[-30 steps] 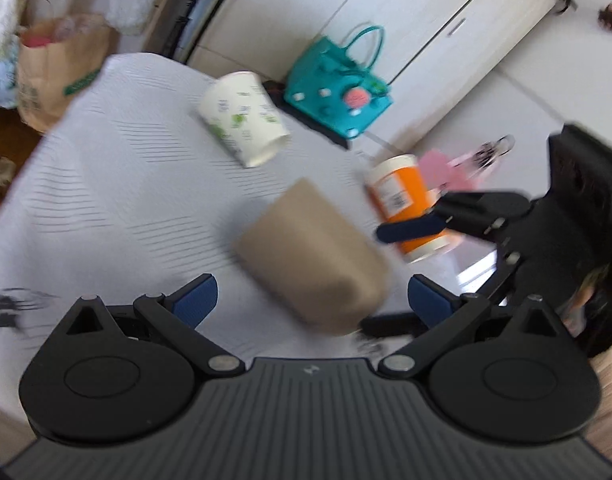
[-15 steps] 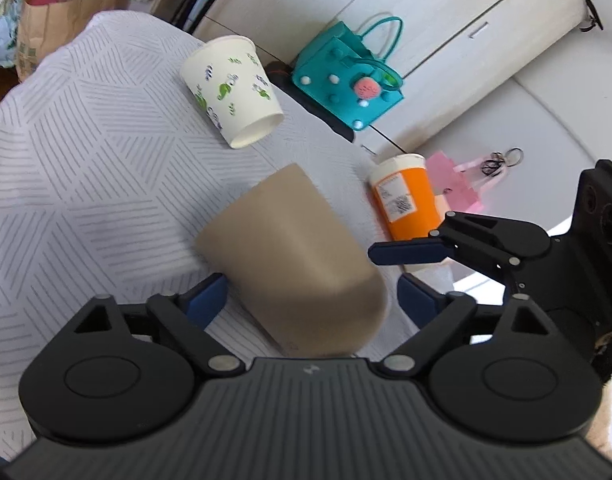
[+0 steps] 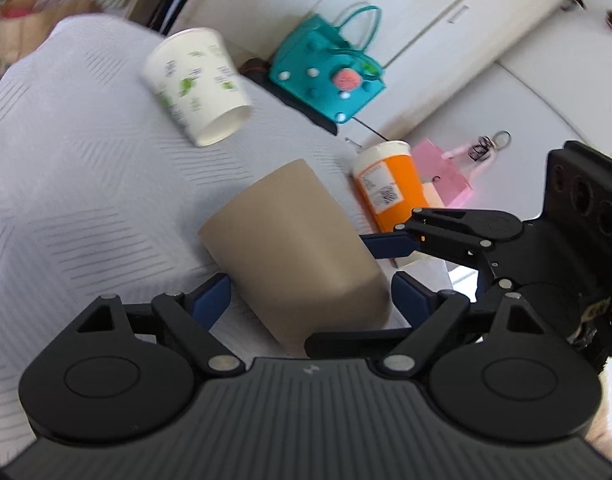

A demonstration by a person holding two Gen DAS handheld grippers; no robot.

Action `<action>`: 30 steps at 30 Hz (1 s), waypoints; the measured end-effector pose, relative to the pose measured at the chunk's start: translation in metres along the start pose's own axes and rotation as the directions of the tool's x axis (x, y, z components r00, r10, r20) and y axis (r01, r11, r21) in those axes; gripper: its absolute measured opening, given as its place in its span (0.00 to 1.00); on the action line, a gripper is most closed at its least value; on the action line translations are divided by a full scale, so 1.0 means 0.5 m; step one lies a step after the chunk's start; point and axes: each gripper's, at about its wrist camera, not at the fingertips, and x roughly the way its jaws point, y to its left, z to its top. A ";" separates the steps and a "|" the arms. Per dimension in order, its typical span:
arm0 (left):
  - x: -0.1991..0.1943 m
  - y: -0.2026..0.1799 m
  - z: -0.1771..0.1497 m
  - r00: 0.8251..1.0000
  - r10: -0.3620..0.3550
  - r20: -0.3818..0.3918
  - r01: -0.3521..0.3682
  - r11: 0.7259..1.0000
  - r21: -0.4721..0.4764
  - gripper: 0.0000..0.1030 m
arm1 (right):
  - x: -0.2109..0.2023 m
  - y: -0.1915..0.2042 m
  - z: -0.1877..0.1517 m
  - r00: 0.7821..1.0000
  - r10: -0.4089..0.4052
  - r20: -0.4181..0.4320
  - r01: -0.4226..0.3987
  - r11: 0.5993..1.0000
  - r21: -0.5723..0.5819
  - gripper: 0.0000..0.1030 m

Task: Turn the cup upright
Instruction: 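Rotate the tan cup upright with the right gripper while the left tool approaches, then lower the upright tan cup onto the table with the right gripper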

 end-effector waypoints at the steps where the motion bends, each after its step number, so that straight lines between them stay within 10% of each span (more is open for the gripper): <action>1: 0.003 -0.009 0.000 1.000 0.004 -0.002 -0.004 1.000 0.024 0.81 | -0.006 -0.005 -0.011 1.000 -0.005 0.014 0.005 1.000 0.019 0.81; 13: 0.022 -0.119 0.013 0.999 -0.045 0.017 0.040 0.970 0.238 0.78 | -0.094 0.000 -0.104 0.959 -0.180 0.218 0.158 0.981 0.117 0.81; 30: -0.004 -0.178 -0.004 0.983 -0.056 0.173 -0.042 0.857 0.514 0.74 | -0.080 0.071 -0.173 0.736 -0.447 0.509 0.444 0.886 0.136 0.81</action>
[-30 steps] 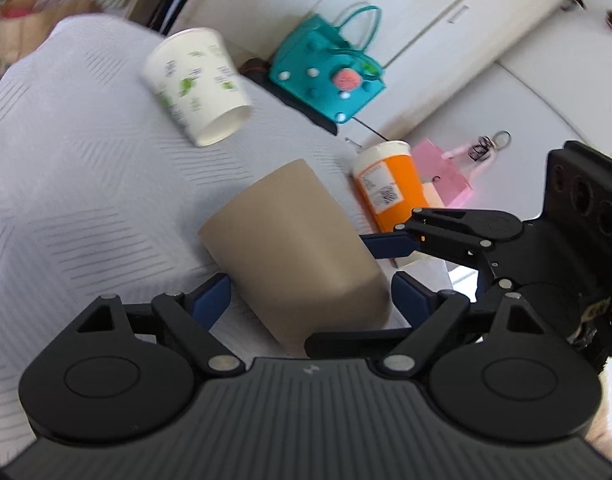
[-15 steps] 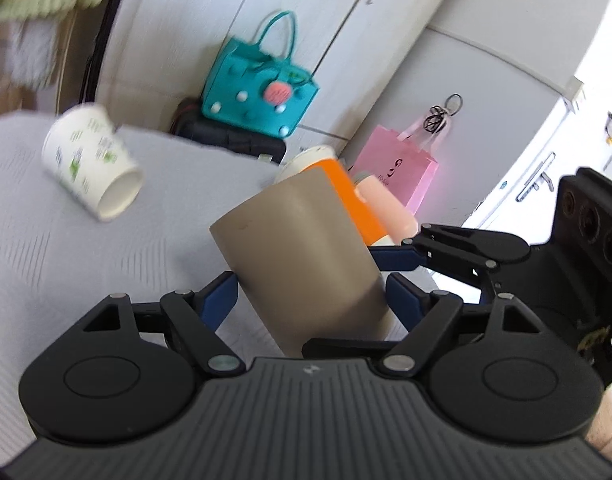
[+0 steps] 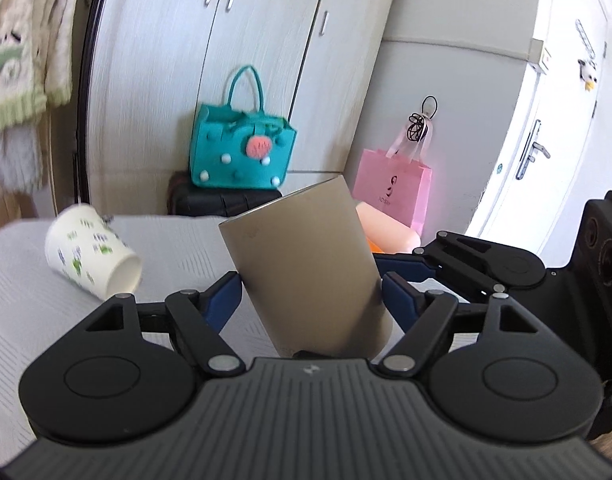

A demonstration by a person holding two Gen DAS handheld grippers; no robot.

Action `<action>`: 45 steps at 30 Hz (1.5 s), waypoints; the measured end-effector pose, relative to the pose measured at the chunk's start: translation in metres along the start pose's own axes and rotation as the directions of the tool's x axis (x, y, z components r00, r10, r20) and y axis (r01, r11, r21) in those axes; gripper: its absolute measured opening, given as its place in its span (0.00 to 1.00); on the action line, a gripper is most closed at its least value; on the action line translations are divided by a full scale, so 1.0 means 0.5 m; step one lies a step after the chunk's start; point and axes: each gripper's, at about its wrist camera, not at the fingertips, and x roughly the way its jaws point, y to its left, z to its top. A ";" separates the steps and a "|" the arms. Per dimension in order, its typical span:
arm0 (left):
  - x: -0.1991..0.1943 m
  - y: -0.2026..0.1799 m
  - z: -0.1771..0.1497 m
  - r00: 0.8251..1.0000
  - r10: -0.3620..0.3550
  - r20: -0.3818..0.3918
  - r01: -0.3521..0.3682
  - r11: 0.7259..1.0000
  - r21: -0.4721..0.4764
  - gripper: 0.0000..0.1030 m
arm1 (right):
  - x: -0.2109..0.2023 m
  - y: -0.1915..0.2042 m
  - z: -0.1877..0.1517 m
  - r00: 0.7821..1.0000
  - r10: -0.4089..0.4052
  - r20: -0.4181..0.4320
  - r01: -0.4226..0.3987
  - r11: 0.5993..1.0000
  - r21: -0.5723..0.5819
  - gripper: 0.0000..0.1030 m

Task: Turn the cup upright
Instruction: 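Lower the upright tan cup onto the table with the right gripper, then open the right gripper and withdraw it from the tan cup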

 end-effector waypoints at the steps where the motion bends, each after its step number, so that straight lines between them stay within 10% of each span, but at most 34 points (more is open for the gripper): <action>1: -0.001 0.000 0.000 1.000 0.001 0.007 -0.001 1.000 0.010 0.74 | 0.001 0.003 -0.001 1.000 -0.012 0.015 0.012 1.000 -0.014 0.81; 12: 0.026 0.001 -0.018 0.999 0.029 0.039 -0.034 0.991 0.131 0.71 | 0.036 0.015 -0.018 0.996 -0.083 0.034 0.085 0.993 -0.081 0.81; 21: 0.053 -0.003 -0.020 0.999 0.028 0.018 -0.031 0.985 0.173 0.71 | 0.073 -0.024 -0.034 0.999 -0.029 -0.030 0.031 0.997 0.077 0.80; 45: -0.001 -0.013 -0.027 0.992 0.107 -0.067 -0.103 0.993 0.063 0.74 | 0.028 -0.001 -0.047 0.993 -0.072 -0.094 0.080 0.993 0.092 0.84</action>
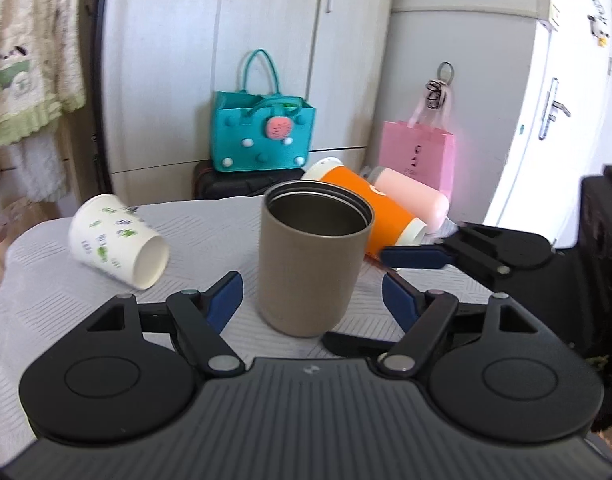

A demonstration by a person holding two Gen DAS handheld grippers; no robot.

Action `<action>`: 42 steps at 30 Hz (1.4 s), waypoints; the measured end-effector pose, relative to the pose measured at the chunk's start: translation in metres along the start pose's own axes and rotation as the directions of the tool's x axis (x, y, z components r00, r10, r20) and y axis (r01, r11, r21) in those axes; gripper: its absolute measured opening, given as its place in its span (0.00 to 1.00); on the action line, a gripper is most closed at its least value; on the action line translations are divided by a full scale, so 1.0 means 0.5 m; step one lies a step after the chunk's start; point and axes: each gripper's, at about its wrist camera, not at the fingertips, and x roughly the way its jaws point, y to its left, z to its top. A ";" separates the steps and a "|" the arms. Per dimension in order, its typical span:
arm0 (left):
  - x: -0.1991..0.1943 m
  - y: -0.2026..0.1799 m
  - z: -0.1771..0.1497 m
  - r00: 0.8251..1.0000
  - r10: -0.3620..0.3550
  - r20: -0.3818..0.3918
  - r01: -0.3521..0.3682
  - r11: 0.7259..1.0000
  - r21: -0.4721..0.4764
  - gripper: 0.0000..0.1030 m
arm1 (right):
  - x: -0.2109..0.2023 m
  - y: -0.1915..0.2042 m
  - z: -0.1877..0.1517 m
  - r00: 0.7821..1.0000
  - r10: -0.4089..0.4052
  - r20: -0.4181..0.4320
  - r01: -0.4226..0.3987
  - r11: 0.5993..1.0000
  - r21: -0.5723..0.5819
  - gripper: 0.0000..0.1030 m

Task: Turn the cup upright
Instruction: 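Open the right gripper and withdraw it from the tan cup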

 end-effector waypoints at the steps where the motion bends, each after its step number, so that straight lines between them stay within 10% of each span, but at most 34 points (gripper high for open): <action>1: -0.009 0.000 0.000 1.000 0.012 -0.001 -0.012 1.000 -0.008 0.75 | -0.009 0.000 0.000 1.000 -0.011 0.000 0.011 1.000 0.013 0.84; 14: -0.138 -0.008 -0.006 0.986 0.166 0.013 -0.167 0.986 0.002 0.84 | -0.169 0.026 0.017 0.991 -0.107 0.082 0.103 0.993 0.053 0.85; 42: -0.273 -0.065 -0.071 0.964 0.264 0.037 -0.262 0.964 -0.045 1.00 | -0.304 0.104 -0.024 0.929 -0.350 0.119 0.331 0.931 0.151 1.00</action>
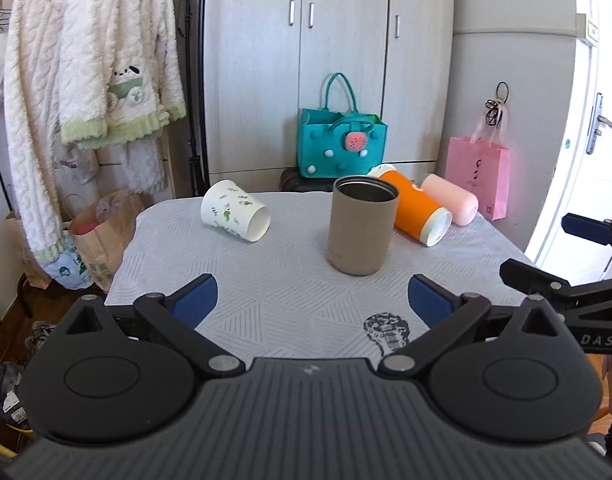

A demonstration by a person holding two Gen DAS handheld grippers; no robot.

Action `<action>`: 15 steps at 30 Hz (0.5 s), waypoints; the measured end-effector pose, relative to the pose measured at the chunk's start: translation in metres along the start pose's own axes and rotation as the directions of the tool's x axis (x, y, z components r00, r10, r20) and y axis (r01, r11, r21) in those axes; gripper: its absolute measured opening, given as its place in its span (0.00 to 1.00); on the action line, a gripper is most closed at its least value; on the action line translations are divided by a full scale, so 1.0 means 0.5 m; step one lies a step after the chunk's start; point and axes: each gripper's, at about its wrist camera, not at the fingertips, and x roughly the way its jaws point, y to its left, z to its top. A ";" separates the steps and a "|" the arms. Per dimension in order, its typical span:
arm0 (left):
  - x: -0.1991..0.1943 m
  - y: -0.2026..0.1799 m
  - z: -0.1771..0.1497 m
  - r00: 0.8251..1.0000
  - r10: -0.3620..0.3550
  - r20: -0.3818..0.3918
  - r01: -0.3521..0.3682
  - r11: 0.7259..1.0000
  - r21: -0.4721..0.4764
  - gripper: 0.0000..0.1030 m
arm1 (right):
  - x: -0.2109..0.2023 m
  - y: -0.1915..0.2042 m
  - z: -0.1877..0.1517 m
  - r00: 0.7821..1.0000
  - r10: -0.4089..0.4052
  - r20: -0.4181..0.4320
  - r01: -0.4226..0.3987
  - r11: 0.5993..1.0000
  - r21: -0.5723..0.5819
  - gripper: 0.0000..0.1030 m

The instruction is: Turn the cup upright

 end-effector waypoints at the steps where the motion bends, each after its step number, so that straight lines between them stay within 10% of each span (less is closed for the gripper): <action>1: 0.001 0.000 -0.003 1.000 0.008 -0.003 -0.008 1.000 0.000 1.00 | 0.003 -0.001 -0.003 1.000 -0.013 -0.006 0.013 1.000 0.001 1.00; 15: 0.026 0.000 -0.036 0.993 0.086 -0.086 -0.089 0.996 -0.023 1.00 | 0.019 0.010 -0.024 0.992 -0.104 -0.077 0.110 0.991 0.080 1.00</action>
